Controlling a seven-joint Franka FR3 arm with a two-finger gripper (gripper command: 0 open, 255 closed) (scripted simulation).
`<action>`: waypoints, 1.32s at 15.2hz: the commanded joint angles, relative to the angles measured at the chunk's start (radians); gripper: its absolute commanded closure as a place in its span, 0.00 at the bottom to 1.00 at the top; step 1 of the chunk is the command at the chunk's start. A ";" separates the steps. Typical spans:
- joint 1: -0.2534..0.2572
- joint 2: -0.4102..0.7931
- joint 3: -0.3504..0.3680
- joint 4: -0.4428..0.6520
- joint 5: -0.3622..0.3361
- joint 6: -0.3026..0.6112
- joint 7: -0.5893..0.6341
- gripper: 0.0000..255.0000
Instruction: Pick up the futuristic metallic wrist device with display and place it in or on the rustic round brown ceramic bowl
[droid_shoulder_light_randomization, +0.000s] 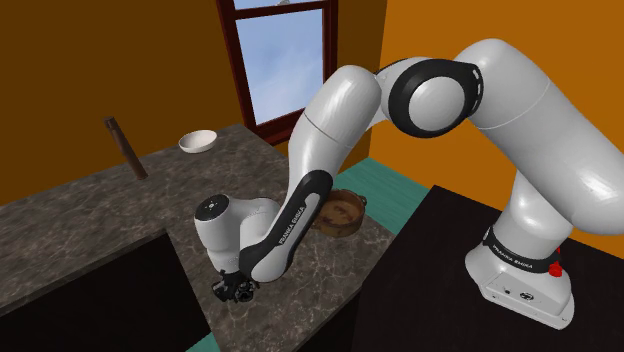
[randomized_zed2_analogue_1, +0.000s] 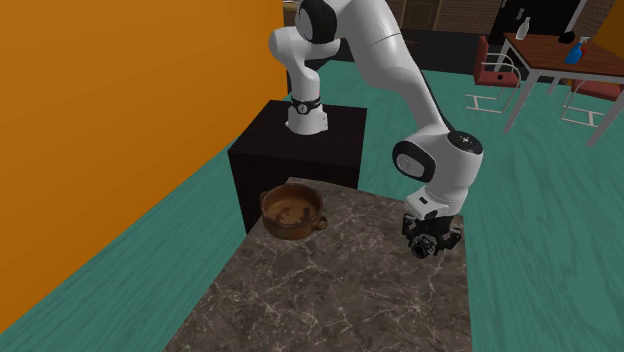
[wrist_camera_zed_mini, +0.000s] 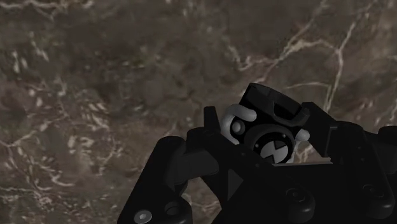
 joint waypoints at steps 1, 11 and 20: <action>-0.003 -0.011 0.003 -0.006 0.002 -0.006 -0.001 1.00; -0.028 -0.121 0.036 -0.051 0.030 -0.072 -0.016 1.00; -0.049 -0.212 0.066 -0.072 0.059 -0.142 -0.033 1.00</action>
